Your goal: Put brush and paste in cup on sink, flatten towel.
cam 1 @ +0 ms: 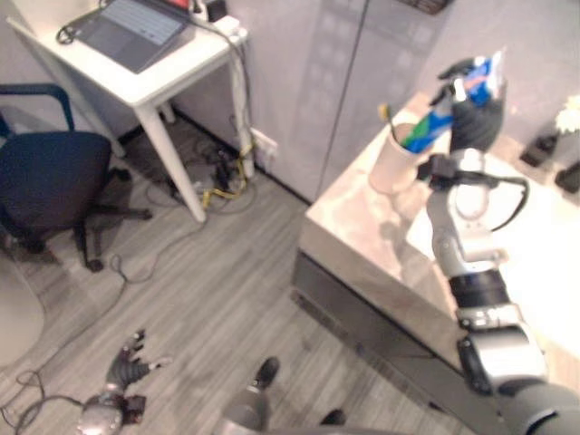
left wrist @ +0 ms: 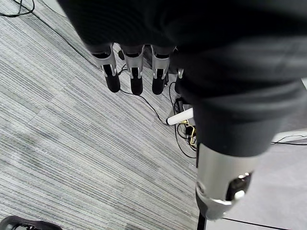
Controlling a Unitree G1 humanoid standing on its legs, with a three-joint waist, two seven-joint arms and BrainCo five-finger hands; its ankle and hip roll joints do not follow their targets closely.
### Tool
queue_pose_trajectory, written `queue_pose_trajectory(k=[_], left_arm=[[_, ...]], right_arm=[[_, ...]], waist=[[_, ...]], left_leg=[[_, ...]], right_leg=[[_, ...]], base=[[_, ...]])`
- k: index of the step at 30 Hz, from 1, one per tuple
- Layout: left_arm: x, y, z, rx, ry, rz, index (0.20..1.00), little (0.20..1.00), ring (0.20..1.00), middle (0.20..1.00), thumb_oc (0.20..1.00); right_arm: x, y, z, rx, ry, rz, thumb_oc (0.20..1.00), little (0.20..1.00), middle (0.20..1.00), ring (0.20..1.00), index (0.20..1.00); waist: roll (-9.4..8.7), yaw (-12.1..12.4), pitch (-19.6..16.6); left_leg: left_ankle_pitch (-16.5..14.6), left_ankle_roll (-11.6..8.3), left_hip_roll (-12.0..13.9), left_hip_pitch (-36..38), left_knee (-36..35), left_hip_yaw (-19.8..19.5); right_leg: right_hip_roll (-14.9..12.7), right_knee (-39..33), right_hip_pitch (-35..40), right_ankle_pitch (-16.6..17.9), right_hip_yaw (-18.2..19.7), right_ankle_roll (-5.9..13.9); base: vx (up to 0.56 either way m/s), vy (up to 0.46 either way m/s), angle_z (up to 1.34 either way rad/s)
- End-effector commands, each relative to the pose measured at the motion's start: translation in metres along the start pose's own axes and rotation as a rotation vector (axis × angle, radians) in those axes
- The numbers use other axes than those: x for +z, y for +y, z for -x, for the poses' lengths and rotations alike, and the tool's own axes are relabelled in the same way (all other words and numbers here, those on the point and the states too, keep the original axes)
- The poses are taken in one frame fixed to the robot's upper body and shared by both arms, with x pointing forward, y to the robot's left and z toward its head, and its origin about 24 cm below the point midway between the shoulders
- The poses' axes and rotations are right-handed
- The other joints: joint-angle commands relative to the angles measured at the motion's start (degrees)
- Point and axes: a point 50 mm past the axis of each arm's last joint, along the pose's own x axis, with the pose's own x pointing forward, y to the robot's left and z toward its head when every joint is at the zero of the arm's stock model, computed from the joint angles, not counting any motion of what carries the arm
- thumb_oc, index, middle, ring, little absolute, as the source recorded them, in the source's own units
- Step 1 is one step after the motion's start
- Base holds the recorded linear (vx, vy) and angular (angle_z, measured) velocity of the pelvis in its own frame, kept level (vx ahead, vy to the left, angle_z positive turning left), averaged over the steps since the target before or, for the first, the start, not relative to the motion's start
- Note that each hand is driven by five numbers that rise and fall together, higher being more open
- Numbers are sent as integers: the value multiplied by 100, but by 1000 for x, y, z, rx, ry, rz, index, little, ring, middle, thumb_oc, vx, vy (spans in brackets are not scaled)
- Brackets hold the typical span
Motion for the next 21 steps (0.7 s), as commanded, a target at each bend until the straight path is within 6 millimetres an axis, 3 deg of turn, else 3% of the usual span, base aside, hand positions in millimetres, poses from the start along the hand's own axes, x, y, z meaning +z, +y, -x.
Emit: queue_pose_trajectory(k=[1,8,9,10,11,21], left_arm=[[-3,9,3,30,-17,-40,1000,1000,1000,1000,1000],[-4,7,3,16,-9,-48,1000,1000,1000,1000,1000],[-4,6,3,15,-10,-47,1000,1000,1000,1000,1000],[-5,5,3,9,-8,-49,1000,1000,1000,1000,1000],[-5,3,3,0,-6,-48,1000,1000,1000,1000,1000],[-3,-3,1,-24,-12,-55,1000,1000,1000,1000,1000]], right_arm=[[19,11,-17,82,-105,75,200,200,200,200,200],[4,10,-20,87,-39,149,200,200,200,200,200],[4,10,-20,87,-39,150,285,285,285,285,285],[2,9,-20,93,-28,164,940,940,940,940,940],[0,8,-21,91,-15,195,1000,1000,1000,1000,1000],[-1,-1,-24,11,-22,221,1000,1000,1000,1000,1000]], waist=[[-21,-15,-318],[-13,8,-311],[-9,8,-310],[-10,10,-310],[-9,17,-315],[78,75,-350]], left_leg=[[-462,346,163,2,-150,0],[-443,349,162,-19,-150,-13],[-443,349,163,-20,-150,-13],[-444,345,164,-24,-150,-12],[-445,345,166,-24,-150,-21],[-450,342,169,45,-150,-41]], right_leg=[[-122,30,198,-365,47,184],[-114,30,171,-344,41,191],[-114,30,170,-343,41,191],[-110,30,169,-347,39,191],[-110,30,173,-345,38,190],[-99,30,262,-348,12,193]], base=[[0,0,0],[-17,6,-3],[-23,3,-4],[0,0,0],[0,0,0],[-15,-3,0]])
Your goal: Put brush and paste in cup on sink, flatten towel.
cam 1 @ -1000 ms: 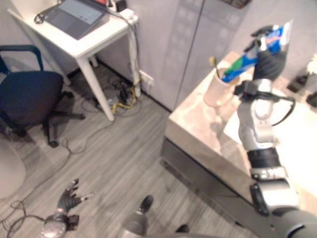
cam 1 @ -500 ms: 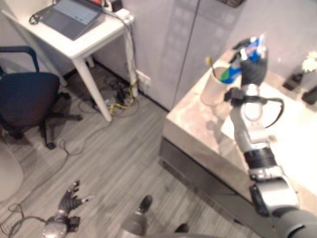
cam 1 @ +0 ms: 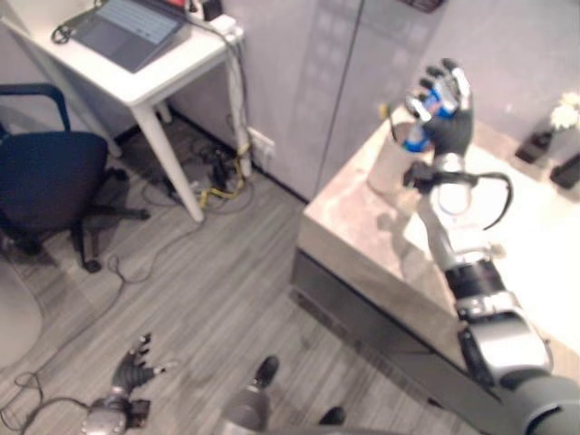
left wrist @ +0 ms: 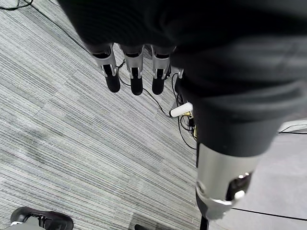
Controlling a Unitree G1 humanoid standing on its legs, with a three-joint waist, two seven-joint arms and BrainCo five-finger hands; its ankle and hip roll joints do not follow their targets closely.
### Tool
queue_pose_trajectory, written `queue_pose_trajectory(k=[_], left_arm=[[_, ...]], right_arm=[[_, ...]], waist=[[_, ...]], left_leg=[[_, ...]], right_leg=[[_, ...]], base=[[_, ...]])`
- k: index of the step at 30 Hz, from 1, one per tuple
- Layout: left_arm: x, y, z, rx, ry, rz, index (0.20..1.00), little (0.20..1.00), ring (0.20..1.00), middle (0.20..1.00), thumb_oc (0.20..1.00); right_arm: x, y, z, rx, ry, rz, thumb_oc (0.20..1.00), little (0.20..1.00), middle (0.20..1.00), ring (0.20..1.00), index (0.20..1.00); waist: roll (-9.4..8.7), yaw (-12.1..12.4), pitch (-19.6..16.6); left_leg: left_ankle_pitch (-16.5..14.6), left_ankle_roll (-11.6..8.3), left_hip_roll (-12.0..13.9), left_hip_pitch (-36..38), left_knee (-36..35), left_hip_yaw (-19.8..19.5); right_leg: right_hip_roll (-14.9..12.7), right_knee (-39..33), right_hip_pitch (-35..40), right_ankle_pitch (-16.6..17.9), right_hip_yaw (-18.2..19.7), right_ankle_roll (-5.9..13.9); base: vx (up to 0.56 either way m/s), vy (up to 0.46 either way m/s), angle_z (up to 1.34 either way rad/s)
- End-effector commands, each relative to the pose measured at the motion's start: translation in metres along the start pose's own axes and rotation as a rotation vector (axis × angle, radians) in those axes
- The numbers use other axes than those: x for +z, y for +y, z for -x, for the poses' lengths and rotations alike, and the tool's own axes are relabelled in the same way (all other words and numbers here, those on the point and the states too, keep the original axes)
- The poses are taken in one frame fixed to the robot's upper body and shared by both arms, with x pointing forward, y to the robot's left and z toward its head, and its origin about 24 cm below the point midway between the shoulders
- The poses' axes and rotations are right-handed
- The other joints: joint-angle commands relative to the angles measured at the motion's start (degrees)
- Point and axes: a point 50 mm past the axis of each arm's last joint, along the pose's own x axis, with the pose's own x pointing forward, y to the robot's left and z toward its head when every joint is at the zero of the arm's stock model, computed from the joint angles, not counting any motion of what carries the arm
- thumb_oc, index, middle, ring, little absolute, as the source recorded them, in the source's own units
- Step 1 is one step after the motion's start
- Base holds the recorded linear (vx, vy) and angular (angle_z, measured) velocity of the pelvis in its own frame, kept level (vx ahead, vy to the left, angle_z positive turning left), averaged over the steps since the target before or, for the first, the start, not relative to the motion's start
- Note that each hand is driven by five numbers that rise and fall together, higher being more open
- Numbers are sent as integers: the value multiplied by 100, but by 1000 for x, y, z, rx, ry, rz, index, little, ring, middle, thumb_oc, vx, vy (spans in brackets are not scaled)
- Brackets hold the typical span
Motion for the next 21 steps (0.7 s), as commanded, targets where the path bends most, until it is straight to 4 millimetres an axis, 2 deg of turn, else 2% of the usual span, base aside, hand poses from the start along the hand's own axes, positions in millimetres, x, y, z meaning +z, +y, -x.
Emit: queue_pose_trajectory(k=[1,6,8,9,14,17,20,21], left_arm=[[4,4,0,8,-35,-43,1000,1000,1000,1000,1000],[11,3,-3,7,-63,-42,1000,1000,1000,1000,1000],[19,3,-3,6,-102,-32,1000,1000,1000,1000,1000],[28,5,-1,6,-144,10,1000,1000,1000,1000,1000],[41,10,7,-30,-206,165,1000,1000,1000,1000,1000],[56,23,13,-36,-273,145,1000,1000,1000,1000,1000],[70,40,20,-34,-341,93,1000,1000,1000,1000,1000],[77,45,24,-18,-378,104,1000,1000,1000,1000,1000]], right_arm=[[29,-6,-16,-27,-150,52,1000,1000,1000,1000,1000],[42,-11,-17,-87,-217,59,1000,1000,1000,1000,1000],[57,-15,-15,-123,-294,89,1000,1000,1000,1000,1000],[67,-22,-11,-166,-356,154,1000,1000,1000,1000,1000],[84,-36,-9,-220,-431,298,1000,1000,1000,1000,1000],[92,-61,-4,-260,-468,429,1000,1000,1000,1000,1000],[85,-109,12,-337,-416,685,1000,1000,1000,1000,1000],[78,-134,25,-400,-355,770,1000,1000,1000,1000,1000]], waist=[[85,83,-356],[150,89,-390],[193,78,-412],[257,38,-433],[332,-88,-489],[373,-254,-531],[423,-482,-580],[442,-586,-601]], left_leg=[[-457,340,153,133,-235,-83],[-480,341,164,201,-235,-56],[-494,346,174,243,-235,-37],[-415,394,141,237,-235,-8],[-451,432,163,321,-235,152],[-484,464,183,415,-235,304],[-547,460,216,549,-235,463],[-572,458,221,583,-235,509]], right_leg=[[-111,31,334,-408,-37,226],[-113,31,391,-422,-17,218],[-112,31,421,-429,-2,222],[-150,31,381,-358,-34,208],[-167,31,365,-323,134,230],[-175,31,361,-289,284,241],[-154,31,389,-297,446,262],[-150,31,385,-301,501,264]], base=[[0,0,0],[-21,-6,0],[-48,15,-1],[-85,37,-4],[-56,25,-14],[-35,26,-30],[-10,12,-38],[-5,-3,-41]])
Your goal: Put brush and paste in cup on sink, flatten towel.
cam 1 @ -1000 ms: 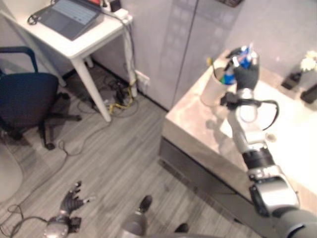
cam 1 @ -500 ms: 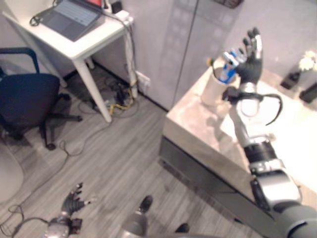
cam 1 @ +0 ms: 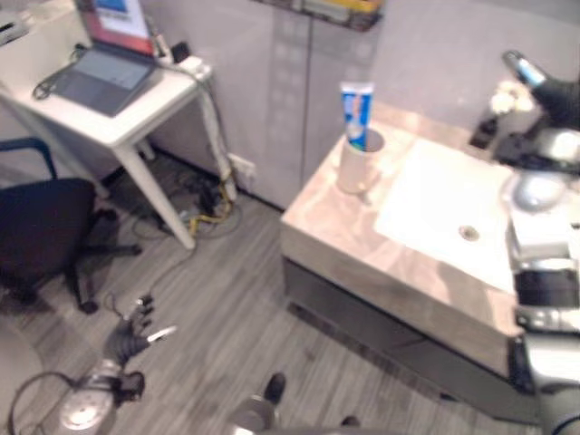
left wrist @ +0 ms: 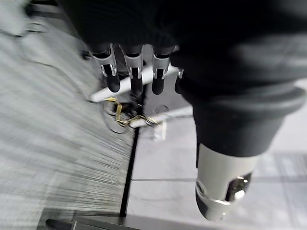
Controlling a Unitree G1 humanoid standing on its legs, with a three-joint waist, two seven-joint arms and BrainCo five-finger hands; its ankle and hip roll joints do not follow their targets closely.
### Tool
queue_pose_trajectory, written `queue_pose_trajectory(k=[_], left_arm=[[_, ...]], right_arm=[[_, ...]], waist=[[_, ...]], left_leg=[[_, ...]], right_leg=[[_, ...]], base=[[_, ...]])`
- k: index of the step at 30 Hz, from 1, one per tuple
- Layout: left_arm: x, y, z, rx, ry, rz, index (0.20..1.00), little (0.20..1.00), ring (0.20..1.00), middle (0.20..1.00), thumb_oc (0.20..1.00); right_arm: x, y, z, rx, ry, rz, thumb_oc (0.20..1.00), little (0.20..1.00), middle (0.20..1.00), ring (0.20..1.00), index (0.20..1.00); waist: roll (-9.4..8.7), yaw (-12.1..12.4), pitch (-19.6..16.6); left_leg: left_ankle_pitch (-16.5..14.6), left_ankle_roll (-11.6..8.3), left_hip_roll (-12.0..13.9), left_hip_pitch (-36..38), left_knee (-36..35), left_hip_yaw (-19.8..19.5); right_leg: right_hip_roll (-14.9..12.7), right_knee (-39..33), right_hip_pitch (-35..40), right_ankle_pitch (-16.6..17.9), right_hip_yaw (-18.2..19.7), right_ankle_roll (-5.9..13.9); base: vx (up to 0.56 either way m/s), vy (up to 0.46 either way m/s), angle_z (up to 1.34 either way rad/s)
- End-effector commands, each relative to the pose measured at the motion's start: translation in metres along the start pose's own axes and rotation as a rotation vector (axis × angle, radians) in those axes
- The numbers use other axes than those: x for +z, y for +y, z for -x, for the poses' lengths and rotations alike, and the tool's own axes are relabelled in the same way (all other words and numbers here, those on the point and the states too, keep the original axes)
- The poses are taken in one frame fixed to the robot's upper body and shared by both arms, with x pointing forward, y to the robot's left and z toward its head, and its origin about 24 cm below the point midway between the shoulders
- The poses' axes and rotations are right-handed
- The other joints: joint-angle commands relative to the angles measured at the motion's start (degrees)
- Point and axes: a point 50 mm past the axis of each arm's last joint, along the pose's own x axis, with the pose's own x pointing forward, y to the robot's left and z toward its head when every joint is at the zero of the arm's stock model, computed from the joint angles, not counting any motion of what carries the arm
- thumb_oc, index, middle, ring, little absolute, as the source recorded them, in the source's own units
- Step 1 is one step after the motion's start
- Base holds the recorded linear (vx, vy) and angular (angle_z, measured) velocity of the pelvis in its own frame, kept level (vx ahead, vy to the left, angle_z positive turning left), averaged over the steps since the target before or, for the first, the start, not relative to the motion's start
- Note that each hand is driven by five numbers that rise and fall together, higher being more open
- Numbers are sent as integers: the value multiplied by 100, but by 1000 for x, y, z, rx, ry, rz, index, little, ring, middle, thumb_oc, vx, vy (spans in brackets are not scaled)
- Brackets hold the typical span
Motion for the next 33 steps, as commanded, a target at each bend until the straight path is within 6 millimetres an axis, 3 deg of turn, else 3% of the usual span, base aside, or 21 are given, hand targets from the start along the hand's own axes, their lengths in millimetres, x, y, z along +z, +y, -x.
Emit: queue_pose_trajectory(k=[1,2,3,8,9,10,15,20,22,23,24,25,26,27,28,29,31,32,33], left_arm=[[17,13,3,28,-112,26,1000,1000,1000,1000,1000],[18,13,3,26,-112,25,1000,1000,1000,1000,1000],[23,18,4,61,-146,61,1000,1000,1000,1000,1000],[44,22,4,89,-255,132,1000,1000,1000,1000,1000],[55,24,2,105,-312,150,1000,1000,1000,1000,1000],[55,24,2,104,-313,151,1000,1000,1000,1000,1000],[91,24,1,85,-484,188,1000,1000,1000,1000,1000],[101,24,-2,84,-532,209,1000,1000,1000,1000,1000],[111,16,-8,65,-571,205,1000,1000,1000,1000,1000],[115,15,-9,52,-581,197,1000,1000,1000,1000,1000],[123,9,-15,24,-605,197,1000,1000,1000,1000,1000],[127,7,-18,2,-611,197,316,316,316,316,316],[127,7,-18,2,-611,197,316,316,316,316,316],[132,-1,-25,-50,-624,214,200,200,200,200,200],[132,-7,-29,-77,-613,233,200,200,200,200,200],[132,-6,-29,-76,-614,232,200,200,200,200,200],[127,-16,-36,-114,-585,264,200,200,200,200,200],[127,-16,-36,-114,-585,264,200,200,200,200,200],[123,-21,-40,-127,-560,285,200,200,200,200,200]], right_arm=[[-20,-33,4,-107,31,191,1000,1000,1000,1000,1000],[-20,-34,4,-109,33,193,1000,1000,1000,1000,1000],[-45,-63,20,-138,126,348,1000,1000,1000,1000,1000],[-98,-117,69,-253,427,506,1000,1000,1000,1000,1000],[-114,-129,87,-258,535,541,1000,1000,1000,1000,1000],[-114,-129,87,-259,535,540,1000,1000,1000,1000,1000],[-141,-167,136,-285,788,642,1000,1000,1000,1000,1000],[-151,-181,166,-270,923,665,1000,1000,1000,1000,1000],[-163,-186,229,-222,1184,661,1000,1000,1000,1000,1000],[-166,-183,246,-194,1260,619,1000,1000,1000,1000,1000],[-166,-181,289,-225,1458,515,1000,1000,1000,1000,1000],[-167,-177,300,-178,1532,496,1000,1000,1000,1000,1000],[-167,-177,300,-178,1532,496,1000,1000,1000,1000,1000],[-158,-158,351,-43,1738,442,1000,1000,1000,1000,1000],[-153,-143,371,34,1807,405,1000,1000,1000,1000,1000],[-153,-143,371,35,1807,405,1000,1000,1000,1000,1000],[-135,-122,411,227,1946,378,1000,1000,1000,1000,1000],[-135,-122,411,227,1946,378,1000,1000,1000,1000,1000],[-126,-114,428,361,2000,382,1000,1000,1000,1000,1000]], waist=[[52,-212,-455],[43,-204,-463],[59,-344,-474],[94,-553,-510],[110,-613,-497],[106,-607,-496],[148,-816,-477],[169,-930,-449],[194,-1006,-436],[192,-1041,-428],[200,-1071,-433],[195,-1078,-430],[195,-1078,-430],[213,-1066,-435],[232,-1078,-457],[228,-1083,-456],[262,-1102,-463],[261,-1103,-467],[273,-1103,-482]], left_leg=[[-498,317,187,-10,-146,-119],[-479,321,181,-23,-146,-125],[-510,310,207,6,-146,-93],[-528,298,258,58,-146,18],[-560,287,291,94,-146,100],[-540,291,286,81,-146,105],[-563,256,348,109,-146,318],[-587,236,375,124,-146,484],[-611,218,386,153,-146,541],[-590,215,384,139,-146,542],[-610,200,391,149,-146,541],[-588,195,383,126,-146,534],[-588,195,383,126,-146,534],[-603,186,387,153,-146,523],[-604,182,388,160,-146,521],[-604,181,388,160,-146,517],[-610,174,393,185,-146,529],[-609,174,392,180,-146,528],[-608,170,395,186,-146,531]], right_leg=[[-106,30,186,-414,-142,232],[-111,30,176,-401,-148,230],[-93,30,177,-421,-95,228],[-57,30,104,-414,70,218],[-29,30,68,-419,191,223],[-33,30,52,-403,195,219],[-6,30,-60,-362,393,232],[6,30,-146,-330,537,237],[14,30,-137,-341,578,225],[8,30,-150,-331,565,219],[13,30,-130,-357,538,215],[7,30,-143,-355,522,207],[7,30,-143,-355,522,207],[1,30,-99,-378,488,198],[5,30,-88,-391,482,187],[6,30,-86,-393,479,187],[5,30,-59,-403,469,173],[4,30,-63,-402,469,173],[9,30,-54,-411,474,165]], base=[[-4,-5,-35],[14,-28,-18],[-2,-26,-13],[13,-24,-20],[10,-21,-24],[5,-21,-23],[17,-21,-25],[18,-11,-23],[20,-25,-20],[14,-32,-8],[-3,-31,-3],[0,0,0],[0,-36,2],[20,-41,6],[21,-41,9],[18,-21,10],[6,-6,-2],[16,-21,-6],[0,0,0]])
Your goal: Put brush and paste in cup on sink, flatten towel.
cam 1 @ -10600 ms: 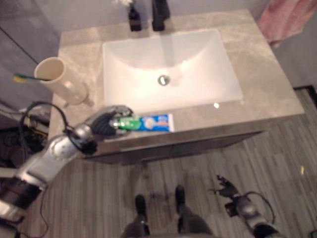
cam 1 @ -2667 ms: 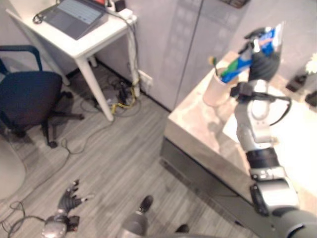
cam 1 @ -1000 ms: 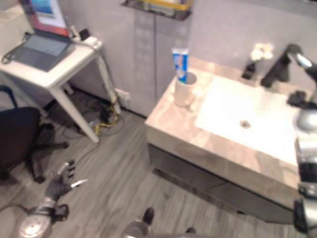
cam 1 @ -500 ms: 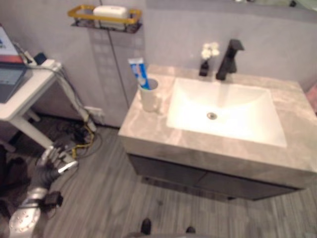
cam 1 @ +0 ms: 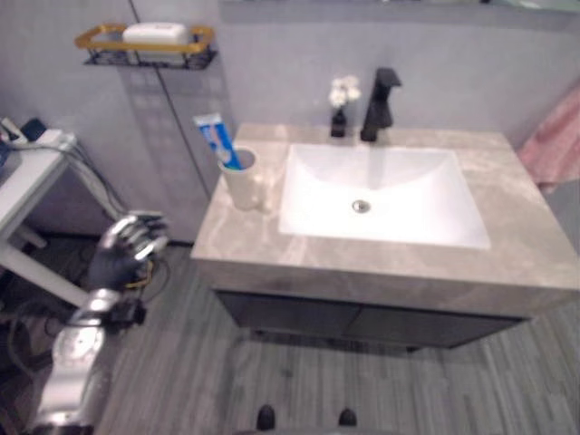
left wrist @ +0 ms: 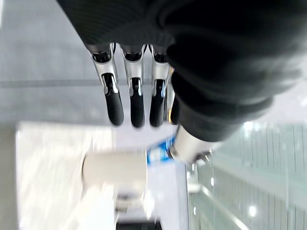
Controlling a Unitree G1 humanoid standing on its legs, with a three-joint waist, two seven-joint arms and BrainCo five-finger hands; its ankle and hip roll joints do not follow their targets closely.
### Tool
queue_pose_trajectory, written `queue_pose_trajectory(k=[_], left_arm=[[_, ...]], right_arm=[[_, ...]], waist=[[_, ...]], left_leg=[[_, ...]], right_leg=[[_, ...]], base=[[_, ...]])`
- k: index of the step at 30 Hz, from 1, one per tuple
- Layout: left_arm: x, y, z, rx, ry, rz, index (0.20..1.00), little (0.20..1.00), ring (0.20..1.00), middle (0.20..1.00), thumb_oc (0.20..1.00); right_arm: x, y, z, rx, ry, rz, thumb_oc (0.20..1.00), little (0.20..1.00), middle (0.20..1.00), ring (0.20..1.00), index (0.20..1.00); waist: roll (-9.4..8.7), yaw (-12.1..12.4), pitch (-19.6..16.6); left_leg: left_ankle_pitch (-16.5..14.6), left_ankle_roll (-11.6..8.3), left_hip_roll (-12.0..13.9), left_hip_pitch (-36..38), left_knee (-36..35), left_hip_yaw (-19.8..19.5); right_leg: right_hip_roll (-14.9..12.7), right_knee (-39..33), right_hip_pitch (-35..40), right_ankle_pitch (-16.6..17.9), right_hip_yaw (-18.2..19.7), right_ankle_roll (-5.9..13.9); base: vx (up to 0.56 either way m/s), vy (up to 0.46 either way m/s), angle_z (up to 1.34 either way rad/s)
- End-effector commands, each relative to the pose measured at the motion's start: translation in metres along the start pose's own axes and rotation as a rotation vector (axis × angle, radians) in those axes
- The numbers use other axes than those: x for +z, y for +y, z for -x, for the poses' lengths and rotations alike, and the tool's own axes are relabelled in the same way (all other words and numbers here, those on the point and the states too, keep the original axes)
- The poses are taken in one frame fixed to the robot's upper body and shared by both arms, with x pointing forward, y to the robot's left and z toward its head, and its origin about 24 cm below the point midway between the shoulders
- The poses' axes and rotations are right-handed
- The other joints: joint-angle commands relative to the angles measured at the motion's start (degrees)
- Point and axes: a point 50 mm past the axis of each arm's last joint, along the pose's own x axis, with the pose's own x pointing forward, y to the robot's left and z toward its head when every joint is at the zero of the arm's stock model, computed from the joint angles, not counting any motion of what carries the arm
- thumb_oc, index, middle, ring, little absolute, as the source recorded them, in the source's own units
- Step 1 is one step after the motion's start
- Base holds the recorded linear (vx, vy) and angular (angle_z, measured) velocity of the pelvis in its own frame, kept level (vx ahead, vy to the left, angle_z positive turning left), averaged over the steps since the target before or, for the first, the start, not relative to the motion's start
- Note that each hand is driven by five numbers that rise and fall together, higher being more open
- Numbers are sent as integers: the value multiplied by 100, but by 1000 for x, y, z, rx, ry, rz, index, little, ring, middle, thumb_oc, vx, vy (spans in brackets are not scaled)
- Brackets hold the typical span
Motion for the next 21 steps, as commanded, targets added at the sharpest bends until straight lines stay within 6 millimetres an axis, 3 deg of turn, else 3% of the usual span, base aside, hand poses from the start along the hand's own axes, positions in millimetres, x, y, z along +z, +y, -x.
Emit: queue_pose_trajectory(k=[1,5,8,16,21], left_arm=[[13,9,-6,7,-64,13,200,200,200,200,200],[1,5,-8,-9,-12,37,200,200,200,200,200],[-7,7,-9,21,13,49,200,200,200,200,200],[-16,7,-17,65,29,103,200,200,200,200,200],[-17,-1,-27,48,26,139,200,200,200,200,200]], right_arm=[[11,8,0,91,-21,174,1000,1000,1000,1000,1000],[1,29,5,217,-45,414,1000,1000,1000,1000,1000],[10,36,6,237,-101,513,1000,1000,1000,1000,1000],[24,51,10,279,-176,572,1000,1000,1000,1000,1000],[22,58,12,309,-186,631,1000,1000,1000,1000,1000]], waist=[[-132,50,-86],[-114,31,-110],[-97,22,-100],[-79,-48,-92],[-81,-110,-86]], left_leg=[[-481,168,141,-139,71,-314],[-457,170,124,-179,71,-342],[-446,168,113,-193,71,-336],[-430,152,111,-260,71,-304],[-413,136,108,-324,71,-301]], right_leg=[[-170,34,145,-487,-348,228],[-183,34,123,-478,-377,219],[-191,34,106,-468,-375,219],[-195,34,32,-457,-359,215],[-185,34,-27,-443,-347,215]], base=[[21,-32,5],[10,-13,9],[0,0,0],[18,-3,0],[29,-10,1]])
